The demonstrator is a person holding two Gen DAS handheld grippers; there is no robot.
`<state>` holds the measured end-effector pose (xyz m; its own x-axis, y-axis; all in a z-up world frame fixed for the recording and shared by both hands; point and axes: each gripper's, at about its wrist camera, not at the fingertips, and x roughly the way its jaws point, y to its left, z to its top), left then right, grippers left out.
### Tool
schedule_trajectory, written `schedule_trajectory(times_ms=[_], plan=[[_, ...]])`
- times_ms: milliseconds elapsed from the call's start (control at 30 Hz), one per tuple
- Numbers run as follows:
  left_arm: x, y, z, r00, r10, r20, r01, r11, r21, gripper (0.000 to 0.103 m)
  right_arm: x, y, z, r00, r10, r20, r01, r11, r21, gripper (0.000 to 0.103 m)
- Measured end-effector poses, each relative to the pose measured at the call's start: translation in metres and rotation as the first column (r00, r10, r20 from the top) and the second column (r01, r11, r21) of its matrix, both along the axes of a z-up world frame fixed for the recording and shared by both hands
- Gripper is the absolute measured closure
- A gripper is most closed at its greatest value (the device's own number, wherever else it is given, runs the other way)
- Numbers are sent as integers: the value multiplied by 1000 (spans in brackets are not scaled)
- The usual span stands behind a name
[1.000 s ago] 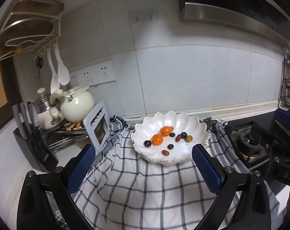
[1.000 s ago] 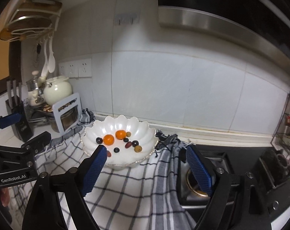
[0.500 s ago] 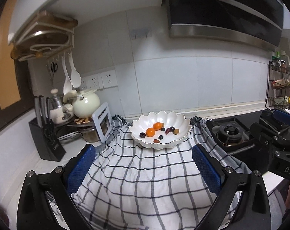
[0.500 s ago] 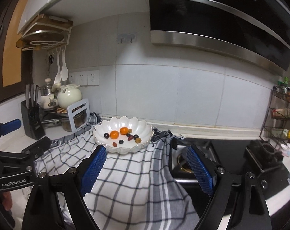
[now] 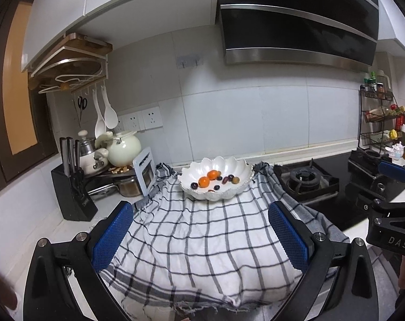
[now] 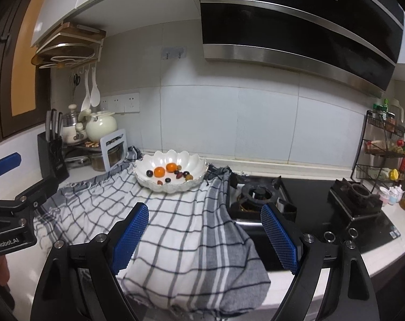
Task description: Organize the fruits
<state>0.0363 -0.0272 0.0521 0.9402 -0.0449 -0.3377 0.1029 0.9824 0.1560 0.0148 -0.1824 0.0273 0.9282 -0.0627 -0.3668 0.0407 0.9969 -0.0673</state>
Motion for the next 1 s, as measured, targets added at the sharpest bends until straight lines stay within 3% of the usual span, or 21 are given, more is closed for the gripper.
schedule_trajectory(times_ms=[1000], plan=[[-40,-5,5,998,-56,37,56,998,-16,0,-43,-7,3,999,-40,8,40,999,10,16]])
